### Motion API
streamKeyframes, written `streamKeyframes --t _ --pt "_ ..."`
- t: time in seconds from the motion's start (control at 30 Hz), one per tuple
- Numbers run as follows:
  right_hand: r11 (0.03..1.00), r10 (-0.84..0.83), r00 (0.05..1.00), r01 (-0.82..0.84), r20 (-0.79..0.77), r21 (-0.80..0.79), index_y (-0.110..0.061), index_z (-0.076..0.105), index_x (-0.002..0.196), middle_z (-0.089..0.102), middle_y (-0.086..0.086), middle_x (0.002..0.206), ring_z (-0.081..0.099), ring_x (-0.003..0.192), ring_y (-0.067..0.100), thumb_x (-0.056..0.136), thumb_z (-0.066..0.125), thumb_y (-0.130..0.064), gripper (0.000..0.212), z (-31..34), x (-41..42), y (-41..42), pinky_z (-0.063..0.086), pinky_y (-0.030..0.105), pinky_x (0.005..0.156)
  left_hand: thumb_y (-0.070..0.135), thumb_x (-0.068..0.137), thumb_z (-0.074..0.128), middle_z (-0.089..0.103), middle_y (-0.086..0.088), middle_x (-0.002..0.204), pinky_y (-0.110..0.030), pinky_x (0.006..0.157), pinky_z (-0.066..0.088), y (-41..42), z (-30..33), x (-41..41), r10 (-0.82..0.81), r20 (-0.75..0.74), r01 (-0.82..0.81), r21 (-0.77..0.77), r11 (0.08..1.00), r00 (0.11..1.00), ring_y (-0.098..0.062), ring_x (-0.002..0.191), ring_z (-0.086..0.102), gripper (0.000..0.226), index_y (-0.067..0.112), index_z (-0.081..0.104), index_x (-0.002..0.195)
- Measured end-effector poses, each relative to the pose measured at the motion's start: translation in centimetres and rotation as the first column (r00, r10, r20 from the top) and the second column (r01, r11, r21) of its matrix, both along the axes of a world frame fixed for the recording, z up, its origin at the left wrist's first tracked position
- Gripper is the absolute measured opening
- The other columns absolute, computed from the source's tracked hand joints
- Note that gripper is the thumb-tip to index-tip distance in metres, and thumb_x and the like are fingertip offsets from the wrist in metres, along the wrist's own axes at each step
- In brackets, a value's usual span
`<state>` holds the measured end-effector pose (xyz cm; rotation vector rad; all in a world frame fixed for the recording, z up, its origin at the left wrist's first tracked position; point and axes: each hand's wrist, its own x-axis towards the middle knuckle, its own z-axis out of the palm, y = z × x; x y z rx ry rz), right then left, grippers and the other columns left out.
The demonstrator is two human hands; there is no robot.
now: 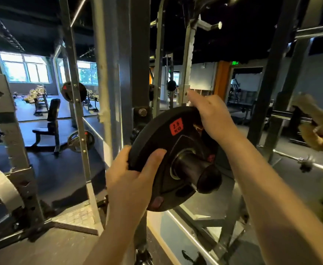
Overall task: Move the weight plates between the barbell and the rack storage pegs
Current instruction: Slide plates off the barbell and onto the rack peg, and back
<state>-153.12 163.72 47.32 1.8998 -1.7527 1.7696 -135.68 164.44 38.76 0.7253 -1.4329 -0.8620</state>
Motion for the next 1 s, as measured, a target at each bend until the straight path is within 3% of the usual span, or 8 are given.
streamKeyframes --t 0.2,0.33,0.43,0.63,0.7,0.8,0.93,1.0 --pt "0.996 -0.069 0.907 0.042 0.415 0.074 -0.019 0.056 0.066 0.057 0.010 0.072 0.061 0.081 0.033 0.084 0.044 -0.059 0.046 -2.7 -1.0 -0.4 0.044 0.051 0.095 0.055 0.080 0.060 0.056 0.013 0.065 -0.005 0.052 0.042 -2.0 4.1 0.6 -0.027 0.386 0.093 -0.153 0.984 0.922 0.012 0.062 0.056 0.027 0.031 0.050 0.076" --pt "0.999 -0.021 0.690 0.035 0.724 -0.004 -0.024 0.060 0.076 0.064 -0.008 0.056 0.063 0.066 0.011 0.097 0.045 -0.038 0.030 -5.1 -0.7 0.0 0.049 0.027 0.068 0.067 0.082 0.052 0.057 0.010 0.073 -0.015 0.051 0.034 -2.9 7.4 -0.7 0.145 0.612 0.079 -0.323 0.943 0.777 0.000 0.063 0.052 0.042 0.026 0.054 0.088" --pt "0.997 -0.011 0.579 0.074 0.815 -0.039 -0.022 0.060 0.076 0.063 -0.010 0.049 0.060 0.066 0.012 0.098 0.045 -0.035 0.029 -6.1 -0.3 0.1 0.045 0.027 0.064 0.073 0.081 0.045 0.056 0.009 0.065 -0.019 0.051 0.034 -3.1 8.1 -1.5 0.250 0.629 0.071 -0.439 0.896 0.736 -0.002 0.060 0.051 0.047 0.027 0.050 0.074" --pt "0.995 -0.064 0.663 0.104 0.746 -0.008 -0.022 0.059 0.067 0.060 -0.003 0.055 0.058 0.066 0.017 0.097 0.043 -0.039 0.038 -5.1 -0.7 -0.6 0.045 0.032 0.073 0.074 0.080 0.038 0.052 0.011 0.066 -0.015 0.048 0.029 -2.6 6.8 -1.1 0.261 0.522 -0.008 -0.438 0.899 0.812 -0.004 0.056 0.048 0.054 0.025 0.057 0.087" --pt "0.995 -0.056 0.791 0.091 0.610 -0.028 -0.021 0.057 0.061 0.055 0.005 0.063 0.055 0.071 0.025 0.098 0.040 -0.042 0.046 -4.0 -0.9 -0.9 0.044 0.039 0.079 0.074 0.075 0.037 0.053 0.012 0.060 -0.013 0.050 0.039 -2.1 4.8 -0.6 0.177 0.366 -0.016 -0.403 0.915 0.914 -0.005 0.061 0.056 0.050 0.027 0.055 0.078" --pt "0.997 -0.014 0.941 0.041 0.339 -0.072 -0.015 0.049 0.057 0.046 0.008 0.059 0.049 0.065 0.026 0.091 0.039 -0.050 0.049 -1.9 -0.4 -1.2 0.041 0.034 0.070 0.074 0.069 0.038 0.056 0.013 0.056 -0.012 0.052 0.045 -1.6 1.4 0.1 0.087 0.130 -0.054 -0.243 0.968 0.988 0.000 0.061 0.059 0.043 0.033 0.050 0.071" --pt "0.990 -0.032 0.999 0.035 0.024 -0.137 -0.012 0.044 0.047 0.038 0.010 0.048 0.038 0.050 0.038 0.079 0.037 -0.059 0.058 -0.3 0.5 -1.9 0.033 0.035 0.054 0.071 0.073 0.053 0.064 0.022 0.073 -0.011 0.053 0.048 -1.0 -1.4 -0.3 -0.060 -0.115 0.052 -0.073 0.996 0.992 0.003 0.069 0.063 0.037 0.035 0.056 0.076" --pt "0.987 -0.009 1.000 0.007 -0.010 -0.160 0.000 0.046 0.050 0.037 0.013 0.048 0.037 0.050 0.041 0.081 0.037 -0.058 0.067 -0.6 0.2 -2.3 0.032 0.036 0.051 0.071 0.073 0.054 0.063 0.024 0.071 -0.006 0.052 0.045 -1.1 -1.5 -0.4 -0.046 -0.143 0.034 -0.079 0.996 0.989 0.006 0.069 0.062 0.036 0.034 0.055 0.075"
